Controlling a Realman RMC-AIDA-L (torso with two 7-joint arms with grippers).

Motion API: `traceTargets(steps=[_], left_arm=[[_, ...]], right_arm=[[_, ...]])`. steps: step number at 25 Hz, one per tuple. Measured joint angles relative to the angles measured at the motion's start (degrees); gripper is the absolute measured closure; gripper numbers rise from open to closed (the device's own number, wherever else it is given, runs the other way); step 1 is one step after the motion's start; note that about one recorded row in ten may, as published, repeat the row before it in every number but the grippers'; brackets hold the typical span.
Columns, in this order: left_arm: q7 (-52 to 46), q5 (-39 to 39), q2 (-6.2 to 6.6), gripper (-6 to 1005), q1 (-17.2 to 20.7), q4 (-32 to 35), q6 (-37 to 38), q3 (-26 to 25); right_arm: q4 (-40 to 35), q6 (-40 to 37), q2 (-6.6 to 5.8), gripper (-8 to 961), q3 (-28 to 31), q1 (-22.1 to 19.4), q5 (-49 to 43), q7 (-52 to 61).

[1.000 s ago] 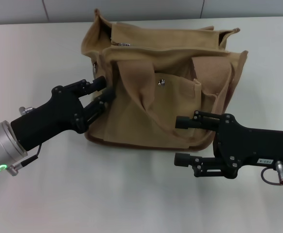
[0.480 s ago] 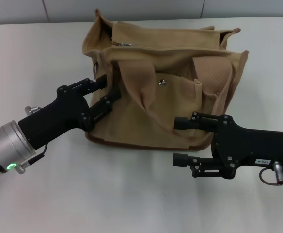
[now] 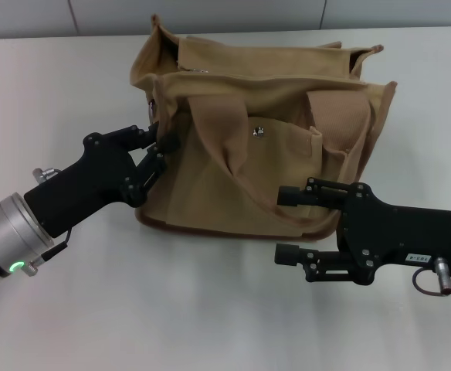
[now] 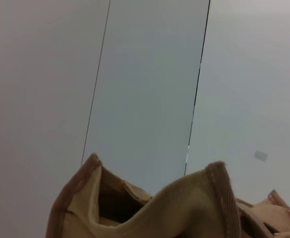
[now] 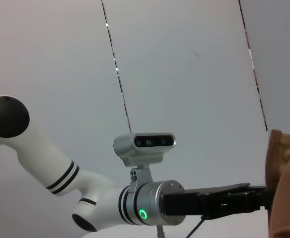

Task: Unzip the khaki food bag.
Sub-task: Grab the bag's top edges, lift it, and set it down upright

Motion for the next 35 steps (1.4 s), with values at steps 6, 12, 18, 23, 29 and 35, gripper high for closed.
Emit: traceTargets(steps=[6,12,18,23,29,35], left_arm=[[0.8,-0.1,0.1,828,0.3,0.2,0.2,-0.2],[2.0,-2.7,0.61,856,2.3,4.1,1.2,-5.5],[-2.8,-3.8,0.84,917,2.2,8.8,8.2,-9.3],[-2.1,-3.2,0.34,917,-0.7,8.0,11.0,-3.4],[2.1,-3.8,0.06,917,-5.0,2.2,5.4,9.5],[4.7,-3.9,0.03,917,-7.3,-3.2,4.2,10.1]], right_arm=[[0.0,0.4,0.0,182,0.0,0.0,0.0,0.0],[0.0,0.4,0.0,183,0.0,-0.3,0.0,0.0],[1.6,1.4,0.04,183,1.1,-0.4,1.7,0.0],[7.7,4.8,0.03,183,1.9,-1.0,15.6,-3.6],[15.7,7.0,0.12,184,3.6,-2.8,30.1,-16.5],[19.0,7.3,0.22,184,5.1,-4.7,36.1,-29.4]])
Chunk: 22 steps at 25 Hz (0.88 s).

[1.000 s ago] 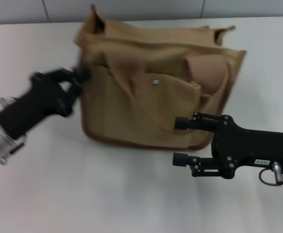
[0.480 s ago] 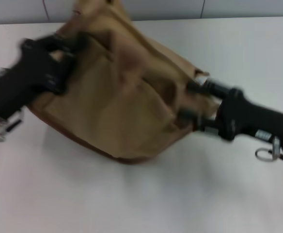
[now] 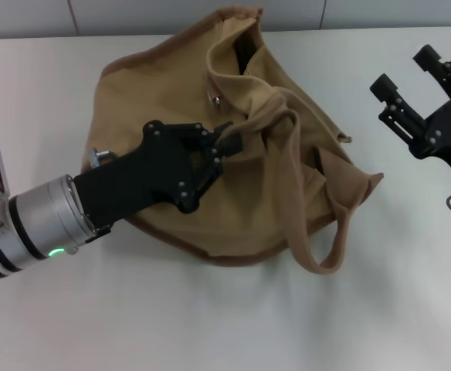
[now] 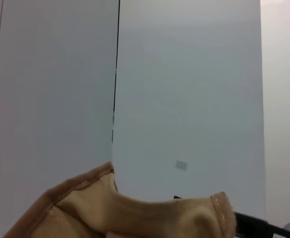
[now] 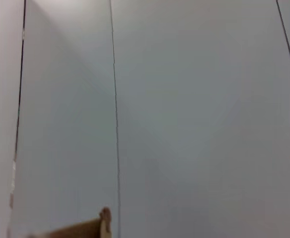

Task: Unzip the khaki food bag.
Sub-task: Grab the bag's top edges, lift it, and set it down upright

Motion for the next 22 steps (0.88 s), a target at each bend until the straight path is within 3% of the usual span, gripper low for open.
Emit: traceTargets(steps=[5,12,15,22], left_arm=[[1.5,0.3,-0.03,917,-1.6,-2.7,0.1,0.1],[1.8,0.3,0.05,917,-1.1,-0.6,0.2,-1.9],[-2.4,0.2,0.48,917,2.6,8.6,-0.1,-11.7],[-8.5,0.3,0.88,917,3.7,17.6,0.6,-16.8]], right_arm=[[0.8,0.4,0.04,185,4.0,-1.8,0.2,-13.7],[1.9,0.6,0.05,185,6.2,-2.3,0.2,-14.4],[2.5,0.4,0.05,185,6.3,-2.2,0.3,-13.9],[3.3,0.4,0.04,186,6.3,-1.4,0.3,-13.0]])
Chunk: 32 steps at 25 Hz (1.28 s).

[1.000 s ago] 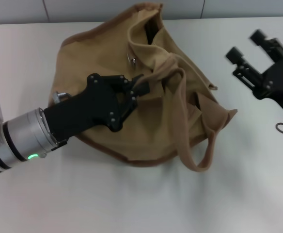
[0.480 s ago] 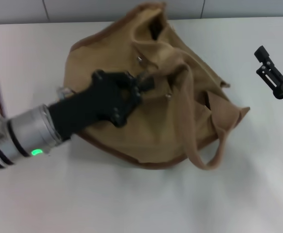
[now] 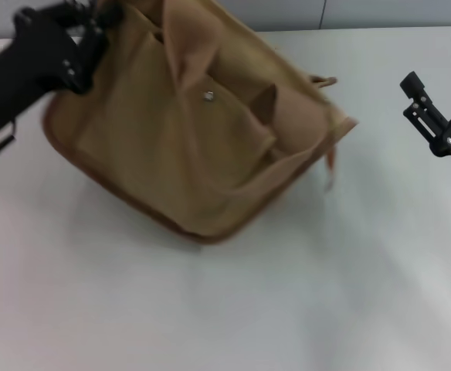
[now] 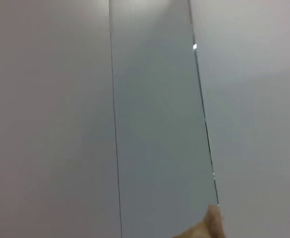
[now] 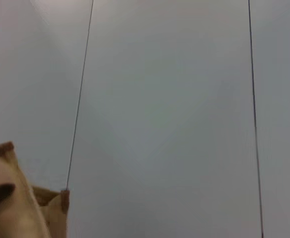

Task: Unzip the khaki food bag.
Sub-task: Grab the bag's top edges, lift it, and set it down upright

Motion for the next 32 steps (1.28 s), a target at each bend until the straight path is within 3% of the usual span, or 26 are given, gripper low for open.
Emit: traceTargets(steps=[7,11,13,16,18,21,23,28,32], left_arm=[[-0.6,-0.2,0.0,917,-0.5,6.6,2.3,0.1],[0.5,1.0,-0.21,917,-0.4,6.4,2.4,5.4],[3.2,0.8,-0.51,917,-0.2,3.9,1.9,12.7],[5.6,0.6,-0.72,917,-0.6,0.6,1.2,16.5],[10.3,0.3,-0.9,916,-2.1,-5.9,0.1,19.8],[12.7,0.3,-0.92,916,-3.1,-9.9,-0.1,20.2],[15.1,-0.6,-0.91,916,-4.1,-14.0,-0.4,20.0],[16.0,-3.3,-0.92,916,-5.0,-17.1,-1.6,19.9],[15.7,-4.3,-0.91,916,-5.0,-17.5,-1.8,19.9]], right_arm=[[0.5,-0.3,0.0,186,0.0,1.2,0.0,1.2],[0.6,0.1,0.0,186,0.0,1.4,0.0,1.4],[0.6,0.3,0.0,187,0.0,1.4,0.0,0.8],[0.4,1.3,0.0,187,0.0,1.5,0.0,-1.0],[0.7,4.2,0.0,187,-0.2,1.9,-0.1,-7.8],[1.6,5.1,0.05,187,-0.6,2.2,-0.7,-14.4],[5.5,5.9,0.12,187,-0.9,2.9,-1.6,-28.4],[11.0,6.2,0.15,188,-0.3,3.4,-4.7,-41.8],[12.1,6.2,0.15,188,-0.2,3.5,-6.6,-43.0]])
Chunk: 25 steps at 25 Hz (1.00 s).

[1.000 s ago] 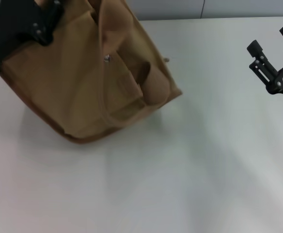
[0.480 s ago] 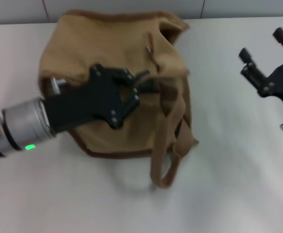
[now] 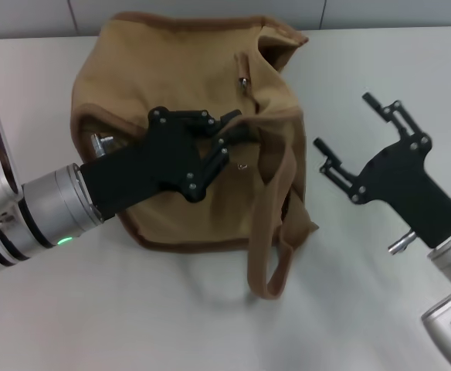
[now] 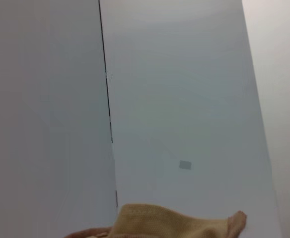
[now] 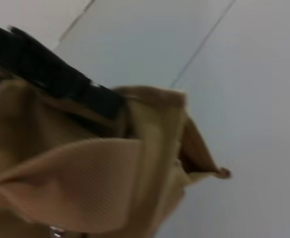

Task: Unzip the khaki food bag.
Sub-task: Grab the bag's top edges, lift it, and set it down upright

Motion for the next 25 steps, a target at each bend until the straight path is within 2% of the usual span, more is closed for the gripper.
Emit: traceTargets(steps=[12,25], left_arm=[[-0.2,-1.8,0.0,916,-1.5,-3.4,0.9,0.5],[0.0,-1.7,0.0,916,-1.6,-3.7,1.8,0.2]], right_arm=[[3.8,3.4,0.11,188,3.0,3.8,-1.7,-0.3],[4.5,3.8,0.11,187,3.9,4.8,-7.7,-0.2]])
